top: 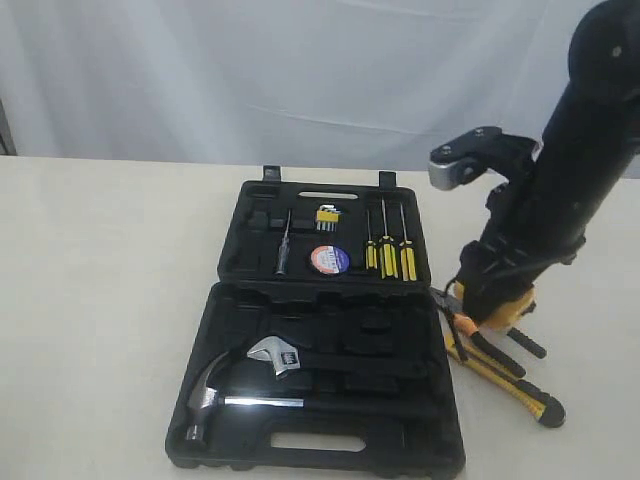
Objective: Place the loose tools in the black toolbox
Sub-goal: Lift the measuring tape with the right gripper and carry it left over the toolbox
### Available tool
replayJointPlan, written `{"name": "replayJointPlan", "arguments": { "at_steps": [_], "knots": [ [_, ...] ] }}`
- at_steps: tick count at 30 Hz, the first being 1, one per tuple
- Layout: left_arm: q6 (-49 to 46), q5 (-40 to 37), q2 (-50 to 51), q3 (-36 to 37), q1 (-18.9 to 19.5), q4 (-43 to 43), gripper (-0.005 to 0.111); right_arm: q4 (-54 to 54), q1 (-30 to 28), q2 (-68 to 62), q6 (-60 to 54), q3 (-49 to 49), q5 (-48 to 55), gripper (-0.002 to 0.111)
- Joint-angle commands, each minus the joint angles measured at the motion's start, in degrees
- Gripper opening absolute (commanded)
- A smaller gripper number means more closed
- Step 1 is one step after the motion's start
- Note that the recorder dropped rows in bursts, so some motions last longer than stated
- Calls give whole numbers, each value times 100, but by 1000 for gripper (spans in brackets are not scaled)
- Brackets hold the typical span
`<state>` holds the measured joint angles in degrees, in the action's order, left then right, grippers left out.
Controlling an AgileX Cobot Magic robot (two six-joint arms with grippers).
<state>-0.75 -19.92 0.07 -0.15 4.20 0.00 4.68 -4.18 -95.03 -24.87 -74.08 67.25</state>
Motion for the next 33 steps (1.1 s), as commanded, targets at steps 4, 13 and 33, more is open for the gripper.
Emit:
{"name": "replayJointPlan", "arguments": {
  "at_steps": [4,13,33],
  "knots": [
    [33,31,-7,15,-27,0,0,-51,794,-188,21,-720,-303,27],
    [33,31,-7,15,-27,0,0,-51,1527,-1448,-187,-2126,-339,27],
    [33,31,-7,15,-27,0,0,-24,1973,-3578,-1401,-3715,-862,27]
  ]
}}
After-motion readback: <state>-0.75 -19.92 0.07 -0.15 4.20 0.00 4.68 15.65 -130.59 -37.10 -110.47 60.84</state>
